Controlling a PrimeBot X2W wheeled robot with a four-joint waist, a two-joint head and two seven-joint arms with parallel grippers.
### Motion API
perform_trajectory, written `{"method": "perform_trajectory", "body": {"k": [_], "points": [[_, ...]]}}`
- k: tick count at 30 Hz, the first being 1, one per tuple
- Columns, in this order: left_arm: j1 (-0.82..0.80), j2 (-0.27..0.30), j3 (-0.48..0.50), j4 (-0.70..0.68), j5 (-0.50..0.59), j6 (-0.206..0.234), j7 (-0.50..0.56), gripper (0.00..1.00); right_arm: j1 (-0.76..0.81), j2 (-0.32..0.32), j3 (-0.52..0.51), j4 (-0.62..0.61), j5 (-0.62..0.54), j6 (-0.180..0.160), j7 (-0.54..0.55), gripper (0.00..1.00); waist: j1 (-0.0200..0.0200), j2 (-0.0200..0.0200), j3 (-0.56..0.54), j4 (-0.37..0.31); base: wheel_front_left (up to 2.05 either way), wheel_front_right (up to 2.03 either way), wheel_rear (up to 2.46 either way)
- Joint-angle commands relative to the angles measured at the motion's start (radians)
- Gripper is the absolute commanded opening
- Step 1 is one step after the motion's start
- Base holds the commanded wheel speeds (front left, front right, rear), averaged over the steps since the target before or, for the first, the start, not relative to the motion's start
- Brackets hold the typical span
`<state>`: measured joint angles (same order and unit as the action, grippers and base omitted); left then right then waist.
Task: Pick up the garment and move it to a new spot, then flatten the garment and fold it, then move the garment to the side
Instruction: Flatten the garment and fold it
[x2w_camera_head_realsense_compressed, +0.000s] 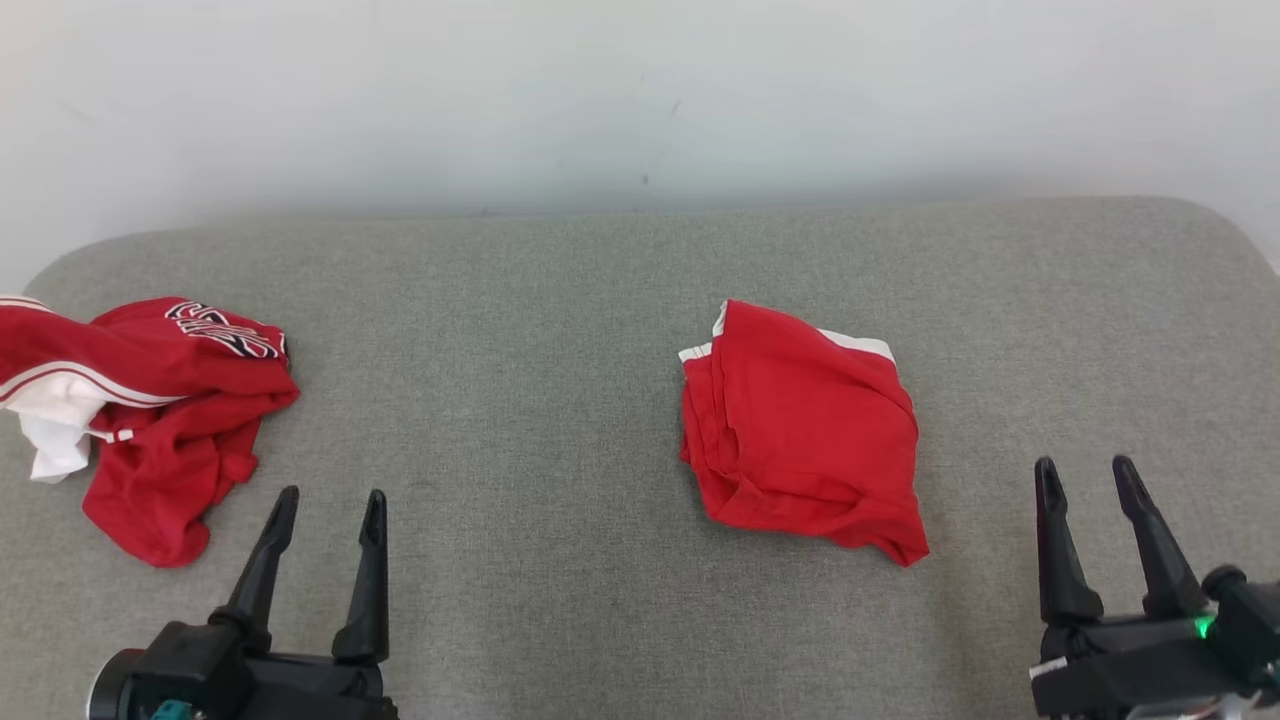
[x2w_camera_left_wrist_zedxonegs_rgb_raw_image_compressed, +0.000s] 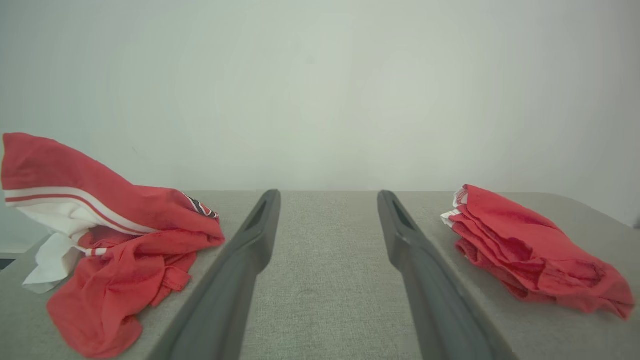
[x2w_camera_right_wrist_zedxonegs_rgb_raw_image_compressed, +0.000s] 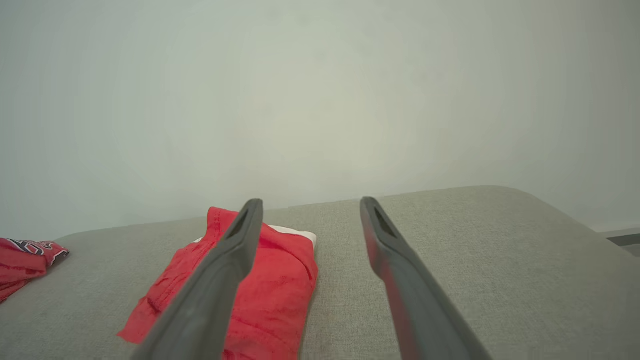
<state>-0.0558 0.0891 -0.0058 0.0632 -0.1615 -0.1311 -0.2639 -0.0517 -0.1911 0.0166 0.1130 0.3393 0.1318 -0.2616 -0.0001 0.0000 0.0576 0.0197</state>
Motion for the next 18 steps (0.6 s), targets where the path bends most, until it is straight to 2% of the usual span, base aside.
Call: {"method": "perform_trajectory", "body": {"k": [1, 7, 18], "points": [[0.013, 0.007, 0.000, -0.006, 0.007, 0.002, 0.000, 1.00, 0.015, 0.006, -0.007, -0.007, -0.009, -0.003, -0.005, 1.00, 0.0001, 0.0000, -0.006, 0.001, 0.00, 0.00, 0.00], [0.038, 0.014, -0.002, -0.012, 0.007, 0.002, 0.000, 1.00, 0.071, 0.026, -0.025, -0.033, -0.033, -0.003, -0.005, 1.00, 0.0001, 0.0000, -0.016, 0.006, 0.00, 0.00, 0.00], [0.050, 0.001, 0.032, 0.018, 0.008, 0.003, 0.000, 1.00, 0.126, 0.051, 0.001, -0.066, -0.078, -0.003, -0.005, 1.00, 0.0001, 0.0000, -0.032, 0.014, 0.00, 0.00, 0.00]]}}
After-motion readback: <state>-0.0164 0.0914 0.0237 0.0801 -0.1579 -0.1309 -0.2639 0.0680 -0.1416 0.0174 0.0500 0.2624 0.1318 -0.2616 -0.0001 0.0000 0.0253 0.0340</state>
